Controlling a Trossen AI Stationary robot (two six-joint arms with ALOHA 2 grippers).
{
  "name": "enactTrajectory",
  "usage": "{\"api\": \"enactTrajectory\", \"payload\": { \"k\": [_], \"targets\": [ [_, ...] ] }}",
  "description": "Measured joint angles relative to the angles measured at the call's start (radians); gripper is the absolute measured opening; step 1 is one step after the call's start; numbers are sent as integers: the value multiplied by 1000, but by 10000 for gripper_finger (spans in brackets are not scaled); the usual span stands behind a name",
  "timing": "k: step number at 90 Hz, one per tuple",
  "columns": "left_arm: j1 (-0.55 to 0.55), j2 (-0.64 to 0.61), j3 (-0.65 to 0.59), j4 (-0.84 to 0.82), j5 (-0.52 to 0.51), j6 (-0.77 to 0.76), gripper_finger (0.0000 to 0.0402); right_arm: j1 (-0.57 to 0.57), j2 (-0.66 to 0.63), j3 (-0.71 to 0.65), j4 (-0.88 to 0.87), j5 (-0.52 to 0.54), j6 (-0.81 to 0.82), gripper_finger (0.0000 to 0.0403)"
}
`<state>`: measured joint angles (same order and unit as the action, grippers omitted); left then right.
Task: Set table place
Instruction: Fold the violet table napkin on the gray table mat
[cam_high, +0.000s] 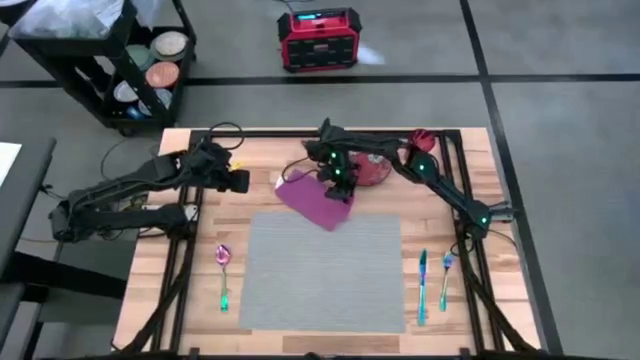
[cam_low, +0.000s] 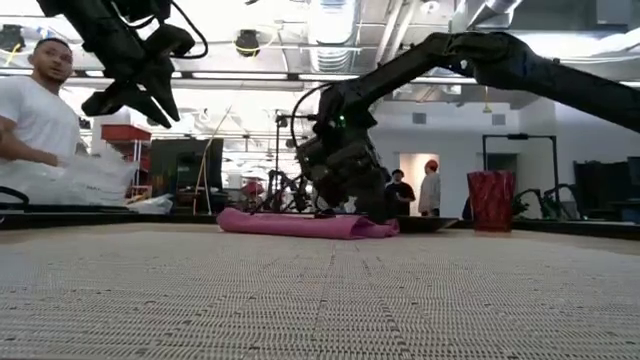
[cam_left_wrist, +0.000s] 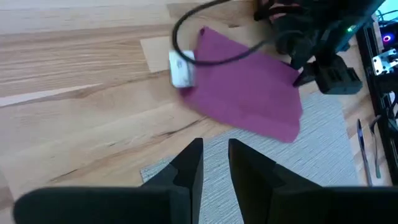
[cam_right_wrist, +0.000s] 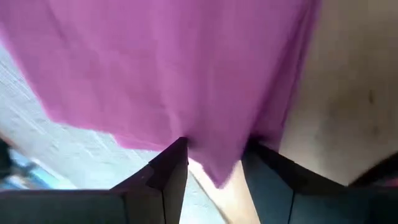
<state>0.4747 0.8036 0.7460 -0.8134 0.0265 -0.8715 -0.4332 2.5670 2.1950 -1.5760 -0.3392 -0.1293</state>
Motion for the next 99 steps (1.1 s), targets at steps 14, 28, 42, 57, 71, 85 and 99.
{"api": "enactTrajectory", "payload": {
  "k": [14,28,42,57,71,85,99],
  "targets": [
    [0,0,0,1,-6,8,61,0,1,1,0,10,0,114],
    [0,0,0,2,-25,15,61,0,2,1,5,22,-6,27],
    [0,0,0,3,-35,15,61,15,4,14,6,26,-23,3],
    [0,0,0,5,-40,14,61,47,-26,80,14,41,-29,1],
    [0,0,0,22,-63,14,61,96,-134,146,7,92,-29,0],
    [0,0,0,26,-80,14,61,153,-236,156,9,136,-11,0],
    [0,0,0,26,-96,13,61,240,-294,157,10,135,-14,0]
  ]
}}
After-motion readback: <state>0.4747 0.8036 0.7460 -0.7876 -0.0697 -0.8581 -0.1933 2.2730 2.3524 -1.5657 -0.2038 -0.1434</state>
